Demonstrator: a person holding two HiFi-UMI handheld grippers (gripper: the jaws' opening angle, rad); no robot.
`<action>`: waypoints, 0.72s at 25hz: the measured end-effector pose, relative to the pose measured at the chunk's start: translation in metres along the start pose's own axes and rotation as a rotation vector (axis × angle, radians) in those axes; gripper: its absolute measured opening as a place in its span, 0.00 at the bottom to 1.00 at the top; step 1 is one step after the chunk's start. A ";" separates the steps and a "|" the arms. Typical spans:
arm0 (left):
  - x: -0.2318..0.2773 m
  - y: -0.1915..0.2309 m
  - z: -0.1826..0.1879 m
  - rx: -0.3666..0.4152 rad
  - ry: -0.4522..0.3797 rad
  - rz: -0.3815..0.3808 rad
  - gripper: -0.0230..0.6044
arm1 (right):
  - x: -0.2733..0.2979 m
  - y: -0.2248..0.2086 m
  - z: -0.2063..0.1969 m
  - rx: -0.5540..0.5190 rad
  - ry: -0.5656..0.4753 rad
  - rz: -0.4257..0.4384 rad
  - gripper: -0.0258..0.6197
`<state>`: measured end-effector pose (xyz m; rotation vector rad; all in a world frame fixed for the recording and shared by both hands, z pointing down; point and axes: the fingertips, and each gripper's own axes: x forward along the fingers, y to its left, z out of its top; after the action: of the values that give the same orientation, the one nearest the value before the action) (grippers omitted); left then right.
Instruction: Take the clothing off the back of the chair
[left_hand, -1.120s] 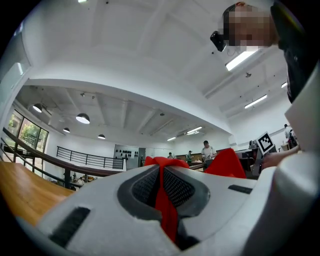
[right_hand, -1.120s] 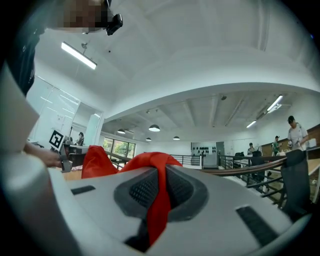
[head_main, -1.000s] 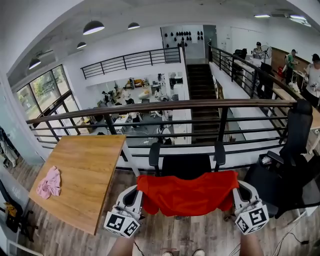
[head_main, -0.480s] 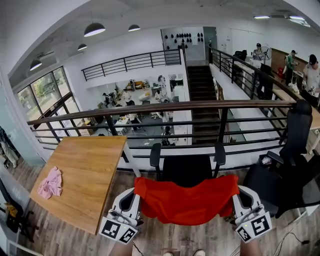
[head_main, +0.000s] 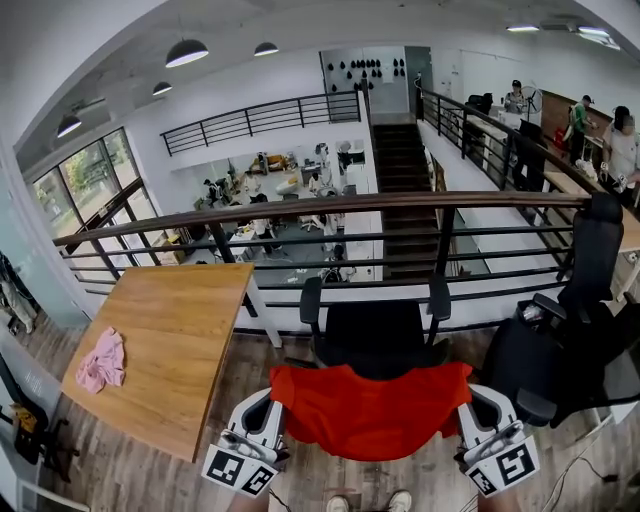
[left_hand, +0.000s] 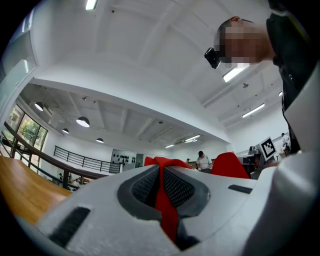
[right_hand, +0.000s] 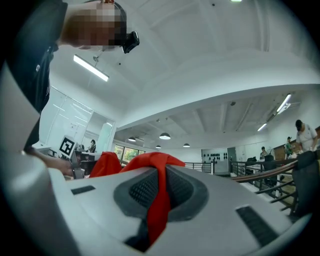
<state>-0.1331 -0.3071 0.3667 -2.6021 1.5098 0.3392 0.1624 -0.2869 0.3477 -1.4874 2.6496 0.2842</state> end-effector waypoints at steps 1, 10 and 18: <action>-0.003 -0.001 -0.005 -0.008 0.007 0.003 0.08 | -0.002 0.003 -0.006 0.007 0.012 0.001 0.08; -0.025 -0.005 -0.063 -0.073 0.125 0.026 0.07 | -0.018 0.011 -0.071 0.081 0.133 -0.036 0.08; -0.032 -0.002 -0.109 -0.108 0.198 0.028 0.08 | -0.031 0.014 -0.124 0.113 0.245 -0.064 0.08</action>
<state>-0.1319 -0.3013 0.4800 -2.7723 1.6319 0.1744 0.1681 -0.2795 0.4759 -1.6623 2.7385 -0.0567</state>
